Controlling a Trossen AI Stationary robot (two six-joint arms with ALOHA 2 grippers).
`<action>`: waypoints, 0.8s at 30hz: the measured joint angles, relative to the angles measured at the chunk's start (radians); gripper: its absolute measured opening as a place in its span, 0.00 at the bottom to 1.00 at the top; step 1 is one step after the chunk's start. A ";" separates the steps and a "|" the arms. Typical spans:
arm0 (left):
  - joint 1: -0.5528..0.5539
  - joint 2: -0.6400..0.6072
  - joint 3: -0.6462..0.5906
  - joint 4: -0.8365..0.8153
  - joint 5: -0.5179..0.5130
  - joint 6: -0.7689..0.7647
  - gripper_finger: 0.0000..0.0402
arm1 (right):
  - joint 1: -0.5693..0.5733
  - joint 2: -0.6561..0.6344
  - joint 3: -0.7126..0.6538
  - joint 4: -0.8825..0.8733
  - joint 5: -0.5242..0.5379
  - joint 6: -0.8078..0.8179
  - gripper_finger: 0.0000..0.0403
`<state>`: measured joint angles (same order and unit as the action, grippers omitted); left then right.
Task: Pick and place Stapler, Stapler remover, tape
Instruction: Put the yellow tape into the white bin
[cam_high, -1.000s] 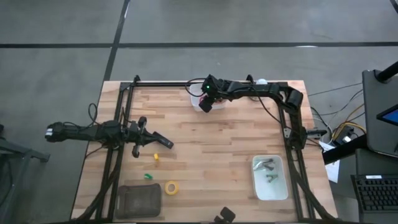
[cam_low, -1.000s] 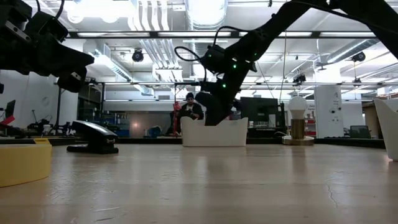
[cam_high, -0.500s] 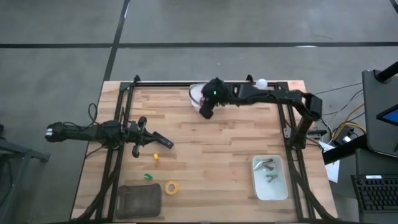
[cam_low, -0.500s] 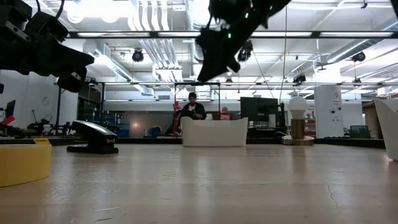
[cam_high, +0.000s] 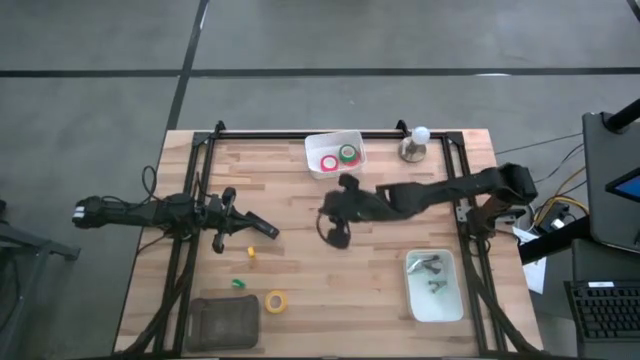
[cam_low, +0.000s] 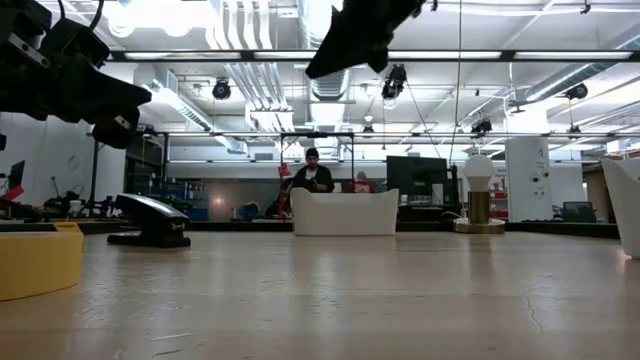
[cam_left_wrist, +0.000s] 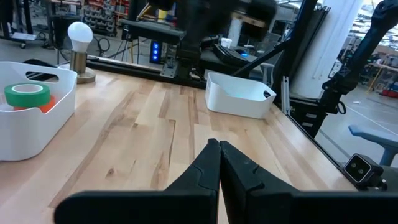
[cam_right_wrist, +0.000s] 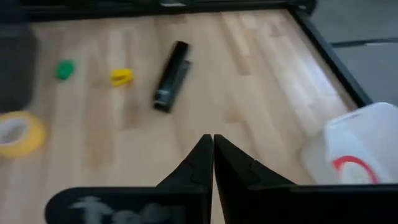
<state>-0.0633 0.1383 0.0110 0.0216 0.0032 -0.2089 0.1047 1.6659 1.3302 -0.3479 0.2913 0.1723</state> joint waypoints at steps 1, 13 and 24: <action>0.000 0.000 0.000 0.000 0.000 0.000 0.02 | 0.019 -0.011 -0.014 0.009 0.000 0.005 0.02; 0.000 0.002 0.000 0.000 -0.001 0.000 0.02 | 0.160 -0.282 -0.372 0.350 -0.001 -0.087 0.02; 0.000 0.002 0.000 0.000 0.000 0.000 0.02 | 0.198 -0.549 -0.739 0.579 -0.003 -0.045 0.02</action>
<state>-0.0632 0.1406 0.0112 0.0216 0.0032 -0.2089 0.3027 1.1170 0.5914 0.2316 0.2881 0.1274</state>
